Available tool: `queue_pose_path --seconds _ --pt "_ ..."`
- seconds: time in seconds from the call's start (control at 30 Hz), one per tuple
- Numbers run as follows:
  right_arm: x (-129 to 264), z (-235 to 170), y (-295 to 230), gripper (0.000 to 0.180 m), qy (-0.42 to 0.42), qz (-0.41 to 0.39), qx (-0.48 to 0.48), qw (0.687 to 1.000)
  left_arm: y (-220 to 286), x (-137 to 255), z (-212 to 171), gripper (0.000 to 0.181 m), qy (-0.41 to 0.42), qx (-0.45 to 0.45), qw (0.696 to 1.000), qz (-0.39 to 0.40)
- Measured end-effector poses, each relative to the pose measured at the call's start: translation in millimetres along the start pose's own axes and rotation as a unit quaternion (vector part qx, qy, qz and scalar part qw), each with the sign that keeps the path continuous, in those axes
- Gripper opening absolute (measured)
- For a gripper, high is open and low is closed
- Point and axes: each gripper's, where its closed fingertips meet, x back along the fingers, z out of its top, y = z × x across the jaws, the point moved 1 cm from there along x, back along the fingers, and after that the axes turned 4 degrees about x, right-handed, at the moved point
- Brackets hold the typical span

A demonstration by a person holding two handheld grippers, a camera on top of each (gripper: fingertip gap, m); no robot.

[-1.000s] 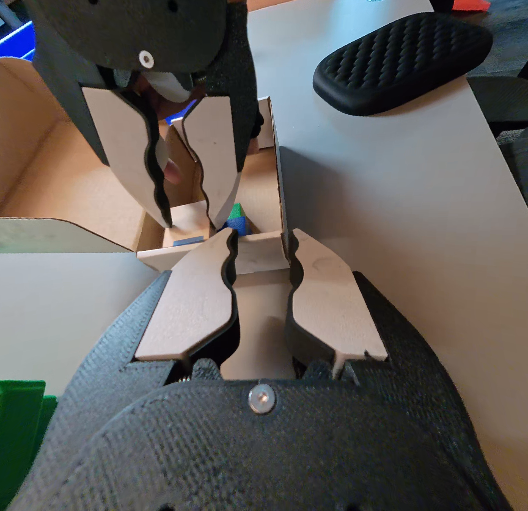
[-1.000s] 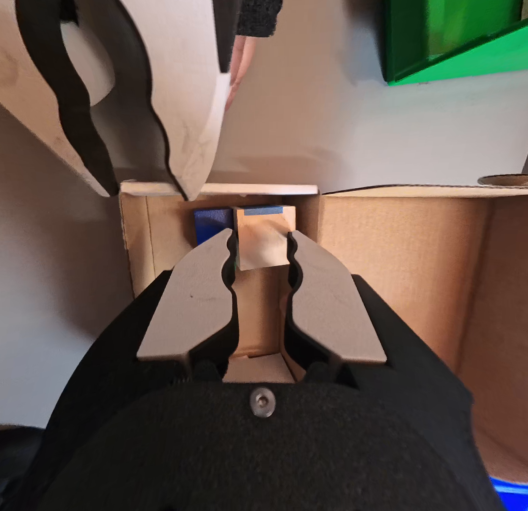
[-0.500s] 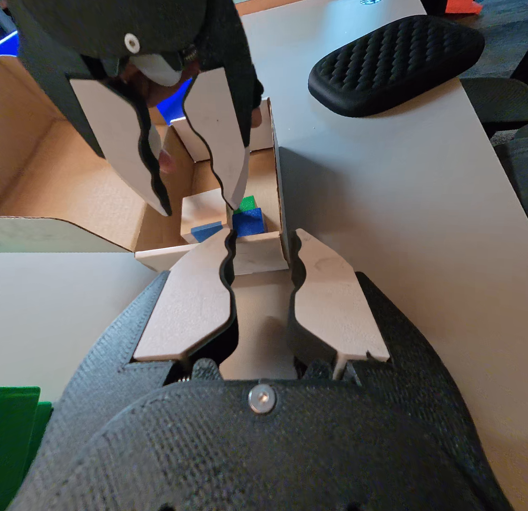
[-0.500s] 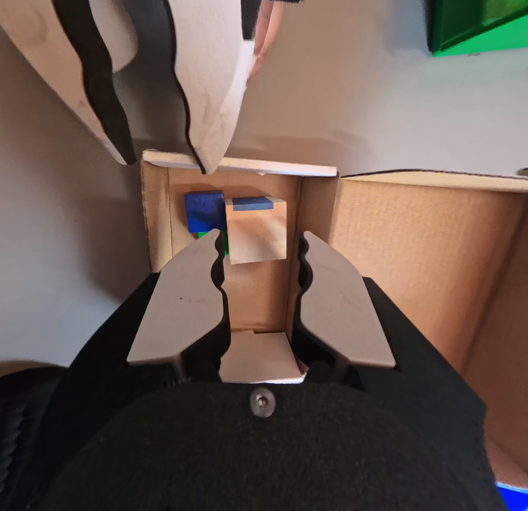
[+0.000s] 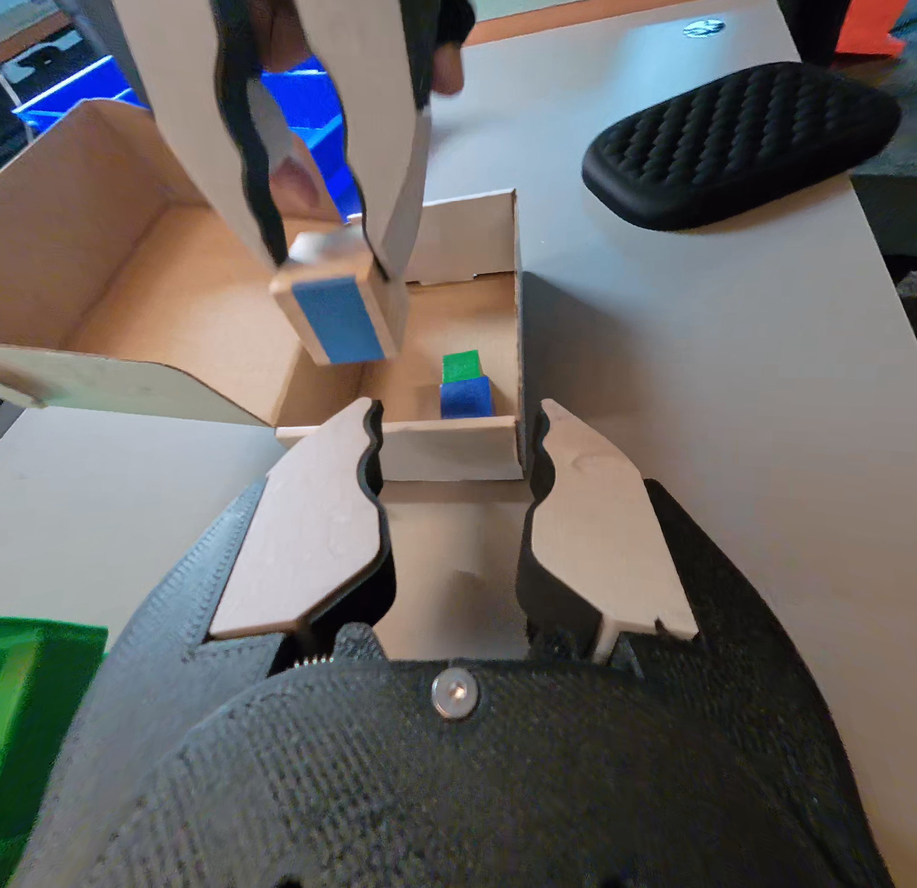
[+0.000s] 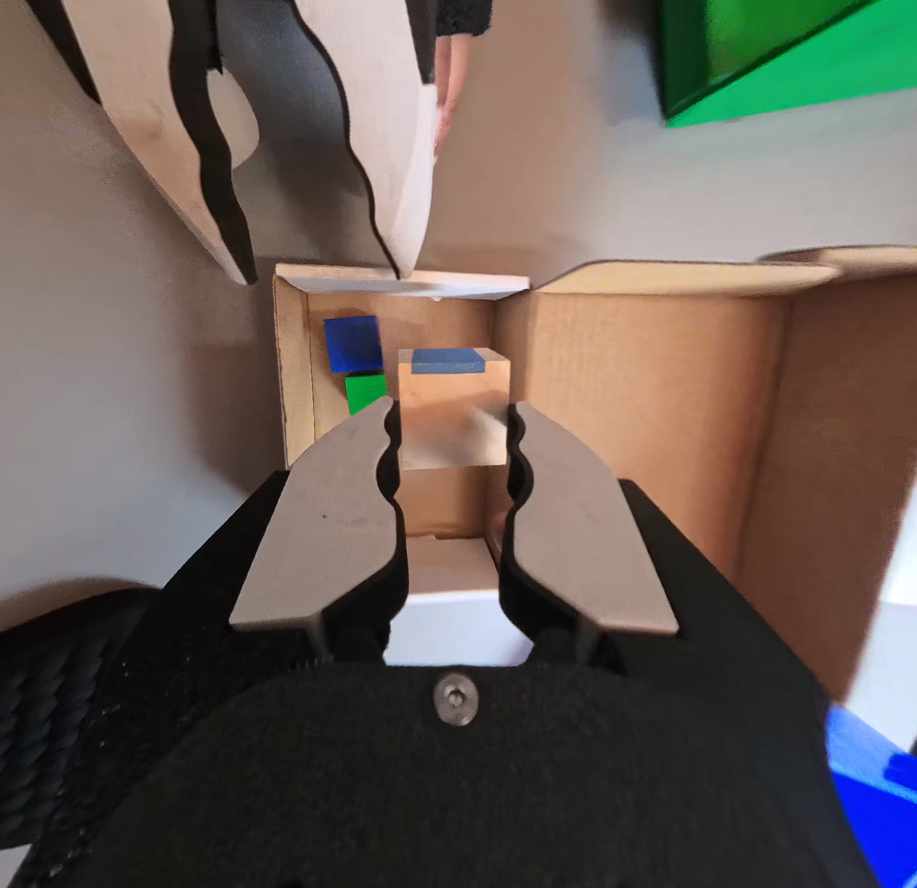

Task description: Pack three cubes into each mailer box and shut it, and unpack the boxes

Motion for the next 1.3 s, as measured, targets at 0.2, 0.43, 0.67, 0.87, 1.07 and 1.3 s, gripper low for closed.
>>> queue_pose_path --seconds 0.2,0.43,0.67,0.87,1.07,1.3 --pt "55 -12 12 0.041 0.023 -0.063 -0.026 0.997 -5 2 3 0.065 0.000 0.029 0.999 0.031" --pt "111 -60 39 0.041 0.007 -0.143 -0.087 0.986 -3 -3 -2 0.063 -0.022 0.005 0.999 0.045" --pt "123 -157 85 0.041 -0.060 -0.199 -0.193 0.959 1 -7 -4 0.053 -0.034 -0.025 0.998 0.050" --pt "98 -226 112 0.041 -0.087 -0.195 -0.273 0.938 7 -11 -9 0.036 -0.045 -0.045 0.997 0.036" --pt "68 -245 135 0.041 -0.090 -0.183 -0.290 0.935 4 -13 -9 0.028 -0.057 -0.077 0.994 0.054" --pt "42 -253 153 0.041 -0.094 -0.163 -0.292 0.938 -14 -9 -14 0.027 -0.066 -0.071 0.992 0.081"
